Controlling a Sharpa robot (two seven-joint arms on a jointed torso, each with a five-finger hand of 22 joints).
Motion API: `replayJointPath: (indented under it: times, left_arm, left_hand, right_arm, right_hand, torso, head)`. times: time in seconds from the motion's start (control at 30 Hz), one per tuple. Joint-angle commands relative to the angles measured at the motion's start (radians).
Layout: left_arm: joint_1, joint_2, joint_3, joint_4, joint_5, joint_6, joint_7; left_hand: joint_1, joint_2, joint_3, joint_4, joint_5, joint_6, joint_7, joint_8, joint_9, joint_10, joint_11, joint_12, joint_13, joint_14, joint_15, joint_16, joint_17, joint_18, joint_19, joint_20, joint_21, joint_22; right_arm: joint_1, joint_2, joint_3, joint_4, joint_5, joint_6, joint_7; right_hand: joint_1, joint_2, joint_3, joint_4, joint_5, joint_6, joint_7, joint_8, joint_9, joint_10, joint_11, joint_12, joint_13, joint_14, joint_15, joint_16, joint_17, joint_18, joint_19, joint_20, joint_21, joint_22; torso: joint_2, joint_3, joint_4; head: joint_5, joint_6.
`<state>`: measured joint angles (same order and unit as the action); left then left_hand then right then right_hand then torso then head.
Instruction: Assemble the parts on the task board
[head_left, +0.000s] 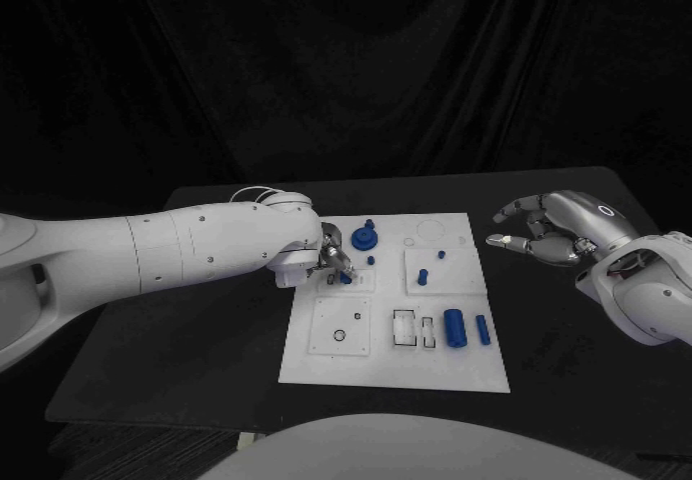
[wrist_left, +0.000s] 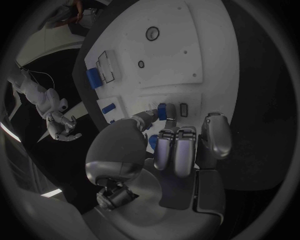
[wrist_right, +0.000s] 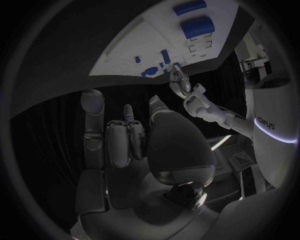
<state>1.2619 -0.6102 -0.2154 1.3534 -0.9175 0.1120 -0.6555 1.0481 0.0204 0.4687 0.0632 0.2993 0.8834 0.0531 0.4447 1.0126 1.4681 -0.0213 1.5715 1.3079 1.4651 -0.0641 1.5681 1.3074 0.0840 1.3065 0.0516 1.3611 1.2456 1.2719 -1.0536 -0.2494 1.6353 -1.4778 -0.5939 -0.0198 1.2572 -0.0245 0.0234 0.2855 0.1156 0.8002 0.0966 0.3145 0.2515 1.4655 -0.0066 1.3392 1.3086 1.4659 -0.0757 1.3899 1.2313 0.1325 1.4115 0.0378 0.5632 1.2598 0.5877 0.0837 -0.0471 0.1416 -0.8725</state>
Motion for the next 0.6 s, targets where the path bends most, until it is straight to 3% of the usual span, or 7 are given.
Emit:
replayJointPath:
  times: [0.03, 0.17, 0.47, 0.53, 0.6]
  left_arm:
    - [-0.002, 0.002, 0.000, -0.002, 0.001, 0.025, 0.008]
    - [-0.003, 0.003, 0.000, -0.003, 0.001, 0.032, 0.005]
    - [-0.004, 0.003, 0.000, -0.005, 0.001, 0.035, 0.003]
    - [-0.004, 0.003, 0.000, -0.005, 0.001, 0.033, 0.004]
    - [-0.004, 0.003, 0.000, -0.005, 0.001, 0.031, 0.004]
  left_hand:
    - [-0.019, -0.004, -0.015, 0.007, -0.070, 0.011, 0.000, -0.020, -0.007, 0.103, 0.009, -0.001, 0.263, 0.100, 0.005, -0.001, 0.254, 0.004, -0.004, 0.004, -0.008, 0.002]
    - [-0.035, -0.008, -0.066, 0.039, -0.111, 0.023, 0.003, -0.047, -0.013, 0.099, 0.012, -0.003, 0.260, 0.099, 0.008, -0.001, 0.252, 0.005, -0.004, 0.005, -0.012, 0.005]
    - [-0.075, -0.010, -0.165, 0.106, -0.170, 0.046, 0.008, -0.083, -0.012, 0.098, 0.017, -0.004, 0.259, 0.100, 0.012, -0.001, 0.254, 0.005, -0.002, 0.009, -0.017, 0.012]
    - [-0.096, -0.011, -0.204, 0.135, -0.209, 0.058, 0.007, -0.085, -0.003, 0.101, 0.016, -0.002, 0.262, 0.102, 0.012, 0.001, 0.258, 0.005, 0.002, 0.010, -0.017, 0.017]
    - [-0.103, -0.010, -0.220, 0.146, -0.225, 0.065, 0.005, -0.083, 0.004, 0.103, 0.015, -0.001, 0.263, 0.104, 0.011, 0.002, 0.261, 0.004, 0.004, 0.009, -0.015, 0.021]
  right_arm:
    - [-0.003, 0.000, 0.001, -0.001, -0.002, 0.008, -0.007]
    - [-0.004, 0.001, 0.001, -0.002, -0.002, 0.010, -0.007]
    - [-0.007, 0.001, 0.001, -0.004, -0.002, 0.014, -0.008]
    - [-0.008, 0.001, 0.001, -0.004, -0.002, 0.014, -0.008]
    - [-0.008, 0.001, 0.001, -0.005, -0.002, 0.015, -0.008]
  right_hand:
    - [0.007, 0.001, -0.002, -0.007, 0.003, 0.005, -0.002, -0.004, -0.002, 0.011, 0.009, -0.003, 0.037, 0.047, 0.009, -0.005, -0.001, 0.018, -0.001, 0.003, -0.005, -0.001]
    - [0.007, 0.001, -0.002, -0.007, 0.003, 0.005, -0.002, -0.004, -0.002, 0.011, 0.009, -0.003, 0.037, 0.047, 0.009, -0.005, -0.001, 0.018, -0.001, 0.003, -0.005, -0.001]
    - [0.008, 0.001, -0.002, -0.007, 0.004, 0.006, -0.002, -0.004, -0.002, 0.011, 0.009, -0.004, 0.036, 0.047, 0.009, -0.004, 0.000, 0.018, -0.001, 0.003, -0.005, -0.001]
    - [0.008, 0.001, -0.002, -0.007, 0.004, 0.006, -0.002, -0.004, -0.002, 0.011, 0.009, -0.004, 0.036, 0.047, 0.009, -0.004, 0.000, 0.018, -0.001, 0.003, -0.005, -0.001]
    - [0.008, 0.001, -0.002, -0.007, 0.004, 0.006, -0.002, -0.004, -0.002, 0.011, 0.009, -0.004, 0.036, 0.047, 0.009, -0.004, 0.000, 0.018, -0.001, 0.003, -0.005, -0.001]
  torso:
    - [0.000, 0.0006, 0.0002]
    - [0.000, 0.0004, -0.0010]
    - [-0.001, 0.0011, -0.0023]
    - [-0.001, 0.0011, -0.0015]
    - [-0.001, 0.0011, -0.0012]
  head:
    - [-0.001, 0.000]
    - [0.001, 0.000]
    - [0.001, 0.000]
    - [0.000, 0.000]
    - [-0.001, 0.000]
